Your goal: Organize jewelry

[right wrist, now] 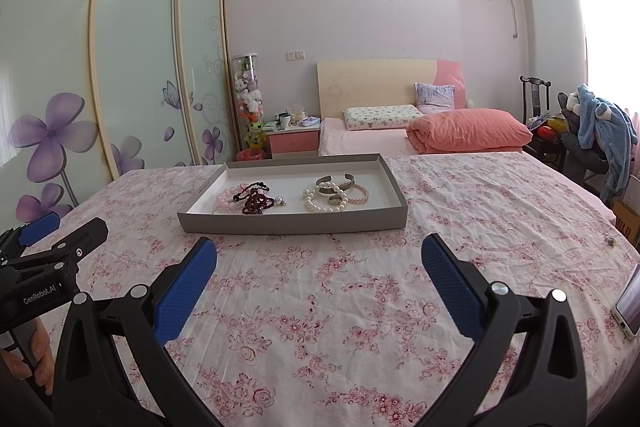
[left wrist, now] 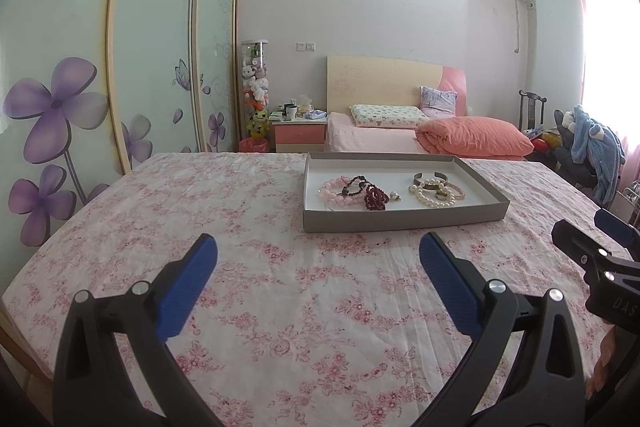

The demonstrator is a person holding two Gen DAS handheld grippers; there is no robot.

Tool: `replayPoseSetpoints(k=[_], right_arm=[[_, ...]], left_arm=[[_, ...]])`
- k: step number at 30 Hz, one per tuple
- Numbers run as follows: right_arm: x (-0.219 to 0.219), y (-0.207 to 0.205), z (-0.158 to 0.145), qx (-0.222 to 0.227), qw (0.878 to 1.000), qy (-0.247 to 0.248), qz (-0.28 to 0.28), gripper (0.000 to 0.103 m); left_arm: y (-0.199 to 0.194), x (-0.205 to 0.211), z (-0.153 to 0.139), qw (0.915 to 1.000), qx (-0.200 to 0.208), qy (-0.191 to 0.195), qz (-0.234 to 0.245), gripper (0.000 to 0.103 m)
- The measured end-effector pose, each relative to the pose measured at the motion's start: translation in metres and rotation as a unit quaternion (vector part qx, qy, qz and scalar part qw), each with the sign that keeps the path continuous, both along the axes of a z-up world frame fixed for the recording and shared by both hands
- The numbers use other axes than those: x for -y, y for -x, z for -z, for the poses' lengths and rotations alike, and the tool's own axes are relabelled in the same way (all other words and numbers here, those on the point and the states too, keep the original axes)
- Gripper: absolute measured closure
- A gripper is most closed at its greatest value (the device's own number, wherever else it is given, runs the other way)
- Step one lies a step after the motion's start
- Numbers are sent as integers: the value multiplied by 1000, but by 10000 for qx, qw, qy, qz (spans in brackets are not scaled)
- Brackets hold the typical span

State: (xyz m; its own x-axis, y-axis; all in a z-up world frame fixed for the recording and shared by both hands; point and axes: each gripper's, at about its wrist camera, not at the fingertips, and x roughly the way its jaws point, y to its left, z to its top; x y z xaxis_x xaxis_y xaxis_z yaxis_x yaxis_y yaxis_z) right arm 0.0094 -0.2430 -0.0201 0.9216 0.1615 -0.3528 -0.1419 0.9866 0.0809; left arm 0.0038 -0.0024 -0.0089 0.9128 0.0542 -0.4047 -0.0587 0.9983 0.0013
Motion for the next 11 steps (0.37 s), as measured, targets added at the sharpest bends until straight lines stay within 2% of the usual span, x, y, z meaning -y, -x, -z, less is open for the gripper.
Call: replayPoseSetpoints(k=[11], right_arm=[[0,-1,-1,-8,10000,-3,2,2]], left_arm=[[0,-1,-2,9999,-49,77,-56,4]])
